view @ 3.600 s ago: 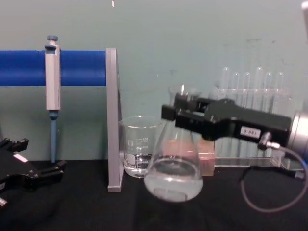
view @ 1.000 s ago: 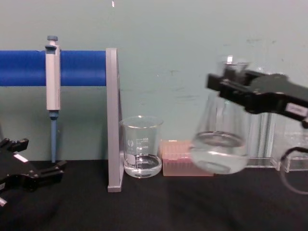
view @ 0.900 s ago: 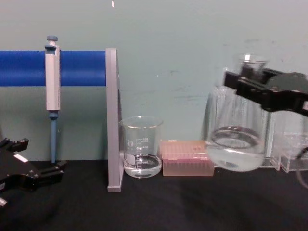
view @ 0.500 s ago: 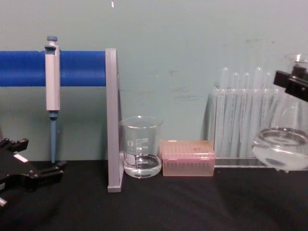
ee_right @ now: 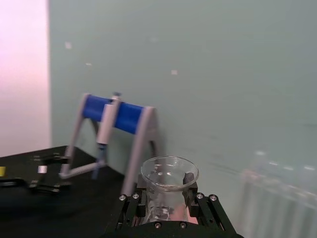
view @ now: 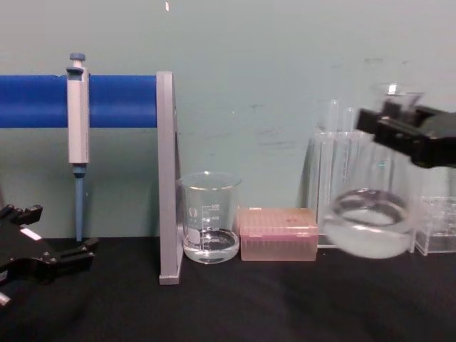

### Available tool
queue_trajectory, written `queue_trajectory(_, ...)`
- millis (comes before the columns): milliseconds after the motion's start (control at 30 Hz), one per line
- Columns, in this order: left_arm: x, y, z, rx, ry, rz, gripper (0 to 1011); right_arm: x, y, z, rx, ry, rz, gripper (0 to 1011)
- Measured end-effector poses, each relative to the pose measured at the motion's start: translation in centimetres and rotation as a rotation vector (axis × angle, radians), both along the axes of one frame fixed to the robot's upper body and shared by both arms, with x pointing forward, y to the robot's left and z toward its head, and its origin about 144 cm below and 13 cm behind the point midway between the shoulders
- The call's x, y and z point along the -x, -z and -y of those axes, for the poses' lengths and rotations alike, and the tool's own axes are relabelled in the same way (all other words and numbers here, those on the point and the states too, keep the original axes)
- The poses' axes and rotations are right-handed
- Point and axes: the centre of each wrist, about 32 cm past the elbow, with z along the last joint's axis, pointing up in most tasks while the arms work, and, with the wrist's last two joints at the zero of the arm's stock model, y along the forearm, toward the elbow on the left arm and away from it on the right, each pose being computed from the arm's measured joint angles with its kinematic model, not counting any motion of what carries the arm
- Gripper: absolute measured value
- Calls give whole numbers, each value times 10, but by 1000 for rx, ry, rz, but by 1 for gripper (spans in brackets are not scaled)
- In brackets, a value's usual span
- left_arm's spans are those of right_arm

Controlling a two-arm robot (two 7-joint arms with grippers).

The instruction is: Grasp the erlenmeyer flask with one hand, shake it three times, then place it back.

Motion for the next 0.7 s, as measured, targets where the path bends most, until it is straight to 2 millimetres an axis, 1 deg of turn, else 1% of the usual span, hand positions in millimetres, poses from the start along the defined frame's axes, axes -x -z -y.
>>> queue_trajectory(33,0,0,0,0,0,0,1001,0,0,0,0,0,0,458)
queue_trajectory(133,0,0,0,0,0,0,1001,-7,0,-17,-1,-86,-6,459)
queue_trajectory(233,0,0,0,0,0,0,1001,-10,1,-28,-1,-142,-11,458)
queue_trajectory(267,0,0,0,0,0,0,1001,-12,1,-35,0,-178,-13,459)
queue_trajectory(400,0,0,0,0,0,0,1001,-15,1,-48,3,-242,-16,458)
queue_trajectory(467,0,0,0,0,0,0,1001,-17,1,-59,7,-297,-21,458)
queue_trajectory(700,0,0,0,0,0,0,1001,-19,2,-75,13,-377,-30,459)
